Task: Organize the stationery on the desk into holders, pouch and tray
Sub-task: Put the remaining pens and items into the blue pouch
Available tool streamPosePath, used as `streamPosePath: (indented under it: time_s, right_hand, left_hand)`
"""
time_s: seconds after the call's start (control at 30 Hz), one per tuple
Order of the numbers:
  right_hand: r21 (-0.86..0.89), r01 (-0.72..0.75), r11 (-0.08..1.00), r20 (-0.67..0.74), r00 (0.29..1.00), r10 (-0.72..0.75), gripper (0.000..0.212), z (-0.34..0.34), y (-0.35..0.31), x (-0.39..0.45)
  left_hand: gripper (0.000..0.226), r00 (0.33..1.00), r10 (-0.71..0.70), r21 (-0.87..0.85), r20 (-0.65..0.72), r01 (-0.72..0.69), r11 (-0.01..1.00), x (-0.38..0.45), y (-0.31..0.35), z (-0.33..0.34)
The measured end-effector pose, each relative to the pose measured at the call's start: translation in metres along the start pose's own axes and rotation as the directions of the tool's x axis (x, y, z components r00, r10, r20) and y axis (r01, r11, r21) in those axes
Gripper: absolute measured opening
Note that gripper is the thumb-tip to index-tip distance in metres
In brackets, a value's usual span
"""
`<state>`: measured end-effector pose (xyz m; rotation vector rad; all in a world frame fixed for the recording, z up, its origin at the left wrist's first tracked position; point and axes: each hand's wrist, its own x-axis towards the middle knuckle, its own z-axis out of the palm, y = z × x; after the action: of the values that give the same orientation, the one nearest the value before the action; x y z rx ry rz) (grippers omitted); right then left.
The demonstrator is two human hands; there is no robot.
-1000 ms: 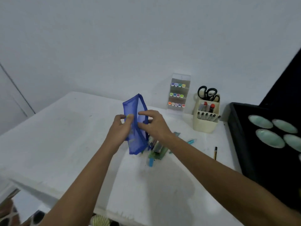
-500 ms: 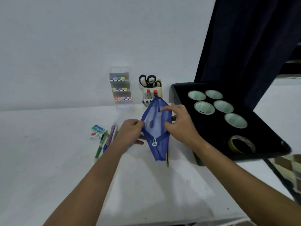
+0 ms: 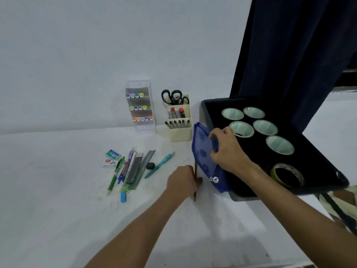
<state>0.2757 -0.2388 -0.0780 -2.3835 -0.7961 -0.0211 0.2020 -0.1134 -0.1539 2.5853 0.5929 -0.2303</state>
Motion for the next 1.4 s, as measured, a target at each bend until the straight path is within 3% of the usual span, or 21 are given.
streamPosePath:
  time_s: [0.07, 0.17, 0.4, 0.53, 0.63, 0.7, 0.87, 1.0, 1.1, 1.2, 1.3, 1.4]
  right_hand:
    - [-0.007, 0.004, 1.0, 0.024, 1.0, -0.004, 0.034, 0.006, 0.0, 0.003]
    - [-0.003, 0.023, 1.0, 0.06, 0.998, -0.022, 0.026, 0.016, 0.0, 0.009]
    - [0.111, 0.046, 0.993, 0.14, 0.988, -0.061, 0.021, 0.037, -0.012, 0.026]
    - [0.178, -0.048, 0.983, 0.152, 0.988, 0.021, 0.015, 0.045, -0.017, 0.036]
    - [0.13, -0.11, 0.985, 0.178, 0.98, 0.086, 0.012, 0.046, -0.016, 0.041]
    - [0.117, -0.147, 0.982, 0.192, 0.974, 0.123, 0.015, 0.045, -0.012, 0.043]
    - [0.164, -0.164, 0.973, 0.194, 0.972, 0.131, 0.022, 0.043, -0.008, 0.042]
    - [0.217, -0.164, 0.962, 0.166, 0.978, 0.13, 0.019, 0.039, -0.004, 0.043]
    - [0.196, -0.144, 0.97, 0.153, 0.982, 0.115, 0.017, 0.04, -0.003, 0.042]
    - [0.161, -0.107, 0.981, 0.142, 0.986, 0.084, 0.023, 0.042, -0.003, 0.041]
    - [0.135, -0.067, 0.989, 0.161, 0.986, 0.045, 0.027, 0.044, -0.001, 0.043]
    - [0.148, -0.046, 0.988, 0.182, 0.983, 0.018, 0.031, 0.044, 0.002, 0.046]
  left_hand:
    - [0.019, 1.0, -0.006, 0.018, -0.02, 0.007, 1.0, 0.003, -0.002, -0.001]
    - [0.027, 0.997, -0.045, -0.047, -0.063, 0.042, 0.998, 0.005, -0.011, -0.012]
    - [0.032, 0.958, -0.174, -0.394, -0.228, 0.072, 0.916, -0.007, -0.037, -0.075]
    - [0.033, 0.968, -0.232, -0.595, -0.1, 0.128, 0.793, -0.014, -0.027, -0.097]
    - [0.031, 0.976, -0.218, -0.622, 0.025, 0.186, 0.76, -0.01, -0.014, -0.093]
    - [0.025, 0.976, -0.213, -0.601, 0.036, 0.192, 0.776, -0.004, -0.007, -0.085]
    - [0.018, 0.975, -0.206, -0.461, -0.084, 0.146, 0.875, 0.021, 0.009, -0.068]
    - [0.023, 0.986, -0.115, -0.405, -0.118, 0.058, 0.913, 0.026, 0.009, -0.062]
    - [0.021, 0.964, -0.075, -0.317, -0.255, -0.01, 0.948, 0.026, -0.006, -0.068]
    - [0.014, 0.932, -0.149, -0.152, -0.329, 0.104, 0.983, 0.03, -0.036, -0.081]
    - [0.016, 0.933, -0.272, 0.105, -0.234, 0.303, 0.947, 0.027, -0.066, -0.088]
    - [0.025, 0.931, -0.34, 0.21, -0.135, 0.362, 0.908, 0.022, -0.085, -0.086]
